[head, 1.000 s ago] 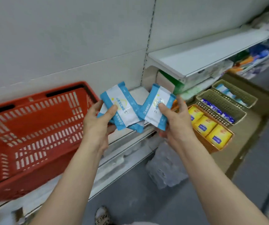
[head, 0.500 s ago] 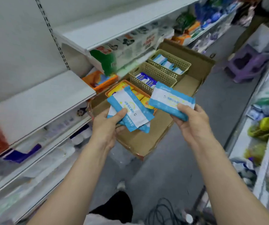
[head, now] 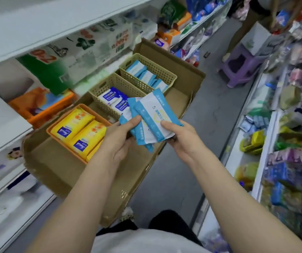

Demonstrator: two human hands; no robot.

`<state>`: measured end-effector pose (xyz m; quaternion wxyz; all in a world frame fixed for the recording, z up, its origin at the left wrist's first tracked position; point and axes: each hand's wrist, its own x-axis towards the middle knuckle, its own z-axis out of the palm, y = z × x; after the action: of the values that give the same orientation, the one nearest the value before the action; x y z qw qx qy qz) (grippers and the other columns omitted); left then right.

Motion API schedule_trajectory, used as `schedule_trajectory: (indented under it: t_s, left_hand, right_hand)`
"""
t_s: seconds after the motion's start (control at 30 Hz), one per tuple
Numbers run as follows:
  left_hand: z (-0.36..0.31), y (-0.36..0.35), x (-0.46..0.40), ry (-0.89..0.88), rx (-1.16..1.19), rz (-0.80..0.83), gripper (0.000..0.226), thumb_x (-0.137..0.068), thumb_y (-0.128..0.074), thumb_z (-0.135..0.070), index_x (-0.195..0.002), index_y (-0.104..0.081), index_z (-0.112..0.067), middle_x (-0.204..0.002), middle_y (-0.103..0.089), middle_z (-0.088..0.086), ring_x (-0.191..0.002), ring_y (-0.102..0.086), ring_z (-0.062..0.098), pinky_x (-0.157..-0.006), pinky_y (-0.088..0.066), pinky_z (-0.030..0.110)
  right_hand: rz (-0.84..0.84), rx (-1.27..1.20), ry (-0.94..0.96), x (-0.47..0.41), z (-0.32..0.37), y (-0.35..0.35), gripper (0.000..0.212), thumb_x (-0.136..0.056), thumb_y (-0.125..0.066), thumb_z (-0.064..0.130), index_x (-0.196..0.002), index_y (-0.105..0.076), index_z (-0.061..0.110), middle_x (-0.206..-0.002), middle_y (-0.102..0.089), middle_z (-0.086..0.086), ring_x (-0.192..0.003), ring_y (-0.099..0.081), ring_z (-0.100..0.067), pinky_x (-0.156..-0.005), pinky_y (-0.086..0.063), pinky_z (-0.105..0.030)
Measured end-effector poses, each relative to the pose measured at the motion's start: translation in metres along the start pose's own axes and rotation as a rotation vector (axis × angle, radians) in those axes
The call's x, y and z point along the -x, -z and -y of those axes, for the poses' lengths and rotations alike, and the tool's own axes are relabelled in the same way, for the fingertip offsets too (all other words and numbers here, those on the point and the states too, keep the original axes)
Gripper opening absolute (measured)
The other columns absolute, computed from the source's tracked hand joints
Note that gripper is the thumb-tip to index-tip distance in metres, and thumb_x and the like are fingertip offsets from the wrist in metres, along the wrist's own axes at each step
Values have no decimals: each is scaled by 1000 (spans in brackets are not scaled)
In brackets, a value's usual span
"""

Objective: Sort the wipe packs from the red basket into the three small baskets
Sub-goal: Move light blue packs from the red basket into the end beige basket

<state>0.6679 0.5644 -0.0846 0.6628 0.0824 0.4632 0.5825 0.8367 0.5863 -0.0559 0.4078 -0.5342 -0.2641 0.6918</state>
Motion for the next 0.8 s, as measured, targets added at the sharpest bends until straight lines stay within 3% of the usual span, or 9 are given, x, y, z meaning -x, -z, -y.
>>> schedule_trajectory:
  t_s: [0.07,0.13,0.23,0.33,0.43,0.5,0.57,0.7,0.8]
  left_hand:
    - [-4,-9,-23,19,61,-4,38,-86,-68,-8,-124,-62,-8,-117,-71,11,-106,-69,26,-88,-57,45]
    - [-10,-14,-47,28,96,23,49,-84,-67,-13,-132,-57,-9,-124,-68,14,-113,-66,30,-92,-55,48]
    - [-18,-19,-87,-12,103,-6,55,-81,-67,-13,-134,-56,-8,-126,-66,15,-113,-65,31,-89,-57,46]
    - [-27,-25,-136,-44,118,-142,50,-83,-67,-12,-131,-58,-9,-122,-69,12,-108,-68,28,-81,-60,41]
    - [-34,-34,-193,-72,142,-315,39,-91,-65,-12,-129,-60,-10,-114,-72,10,-99,-71,25,-74,-60,39]
    - [-35,-38,-225,-113,170,-398,34,-92,-64,-13,-126,-61,-10,-108,-74,8,-93,-73,22,-66,-60,35]
    - [-33,-46,-258,-152,226,-500,29,-94,-62,-13,-123,-63,-12,-109,-74,7,-95,-73,22,-68,-61,39]
    - [-21,-68,-291,-147,293,-644,20,-91,-66,-15,-111,-68,-17,-111,-74,5,-100,-72,22,-79,-60,45]
    - [-22,-77,-295,-128,316,-735,37,-77,-77,-22,-112,-68,-15,-108,-75,5,-98,-72,21,-73,-60,42]
  right_hand:
    - [4,17,-37,-31,9,-6,32,-82,-74,2,-110,-57,-1,-98,-77,-7,-86,-73,-20,-76,-60,-32]
    - [15,30,-86,-65,13,-13,30,-81,-75,1,-99,-52,9,-91,-77,-3,-81,-74,-17,-76,-61,-32]
    - [94,112,-162,-121,22,-22,32,-82,-77,5,-105,-56,10,-103,-75,-6,-87,-73,-17,-78,-60,-32]
    - [184,233,-157,-196,52,-26,42,-79,-80,9,-115,-59,11,-105,-75,-7,-91,-73,-22,-73,-60,-33]
    - [143,311,-71,-291,97,-20,40,-79,-81,7,-110,-58,18,-101,-74,-6,-81,-74,-19,-63,-59,-31]
    - [123,455,-18,-353,120,-15,40,-78,-82,8,-109,-58,14,-103,-71,-8,-84,-74,-22,-68,-61,-37]
    - [190,598,-1,-414,138,-16,37,-79,-82,9,-109,-61,5,-100,-73,-12,-87,-74,-26,-74,-61,-43]
    - [382,859,51,-488,148,-23,15,-82,-79,11,-88,-67,16,-87,-74,0,-70,-72,-5,-59,-57,-21]
    - [556,1153,57,-520,142,-30,16,-82,-80,23,-94,-69,23,-101,-74,1,-86,-71,-9,-75,-59,-28]
